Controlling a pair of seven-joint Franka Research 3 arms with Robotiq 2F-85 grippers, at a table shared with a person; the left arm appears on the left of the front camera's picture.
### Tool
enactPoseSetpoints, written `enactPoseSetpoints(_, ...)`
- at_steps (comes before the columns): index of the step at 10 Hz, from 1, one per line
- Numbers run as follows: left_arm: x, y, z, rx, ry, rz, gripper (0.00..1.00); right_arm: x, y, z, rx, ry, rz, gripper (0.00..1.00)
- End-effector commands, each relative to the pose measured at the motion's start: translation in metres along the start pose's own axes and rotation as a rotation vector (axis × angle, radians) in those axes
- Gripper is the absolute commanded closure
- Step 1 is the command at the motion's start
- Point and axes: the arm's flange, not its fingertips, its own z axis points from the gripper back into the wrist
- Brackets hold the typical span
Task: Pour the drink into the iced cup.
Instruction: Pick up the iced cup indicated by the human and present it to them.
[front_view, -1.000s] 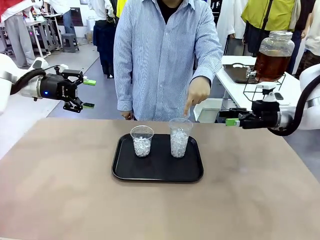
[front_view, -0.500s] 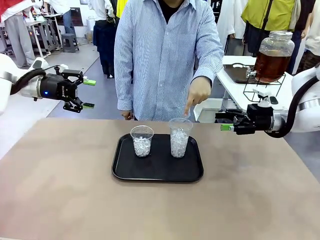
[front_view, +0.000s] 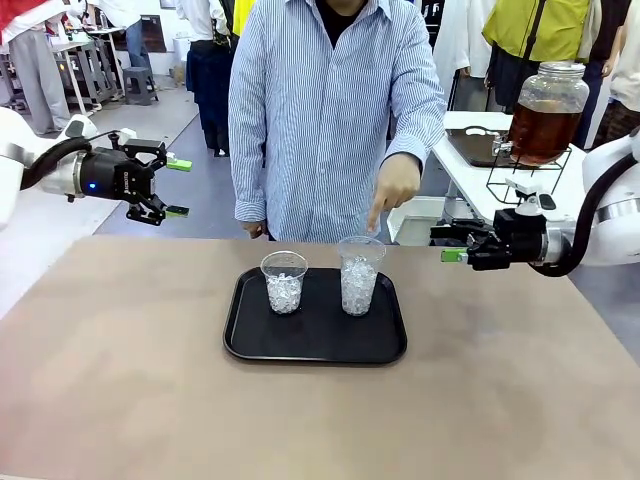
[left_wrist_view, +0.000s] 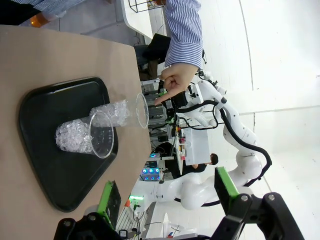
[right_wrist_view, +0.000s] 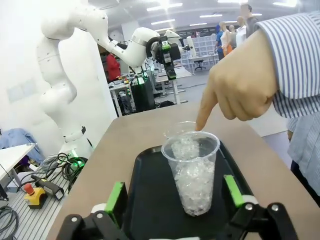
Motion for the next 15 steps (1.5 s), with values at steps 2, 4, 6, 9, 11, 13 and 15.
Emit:
enactPoseSetpoints(2,-0.001,-0.001,0.0,0.001,-0.005,-0.002,0.0,-0.02,-0.01,-0.021,-0.108,0.006,0.114,0.0)
enactPoseSetpoints(4,-0.001,-0.001,0.0,0.001,-0.005,-0.002,0.0,-0.032,-0.015,-0.034,-0.133,0.013,0.175,0.0)
enactPoseSetpoints(6,-0.001,-0.001,0.0,0.001,-0.005,-0.002,0.0,-0.045,-0.021,-0.045,-0.113,0.015,0.219,0.0)
enactPoseSetpoints(9,-0.001,-0.001,0.0,0.001,-0.005,-0.002,0.0,-0.06,-0.025,-0.055,-0.075,-0.012,0.188,0.0)
enactPoseSetpoints(11,-0.001,-0.001,0.0,0.001,-0.005,-0.002,0.0,-0.066,-0.029,-0.063,-0.059,-0.024,0.169,0.0)
enactPoseSetpoints(13,-0.001,-0.001,0.0,0.001,-0.005,-0.002,0.0,-0.07,-0.031,-0.073,-0.035,-0.03,0.152,0.0)
enactPoseSetpoints(15,-0.001,-0.001,0.0,0.001,-0.005,-0.002,0.0,-0.073,-0.035,-0.083,-0.006,-0.033,0.131,0.0)
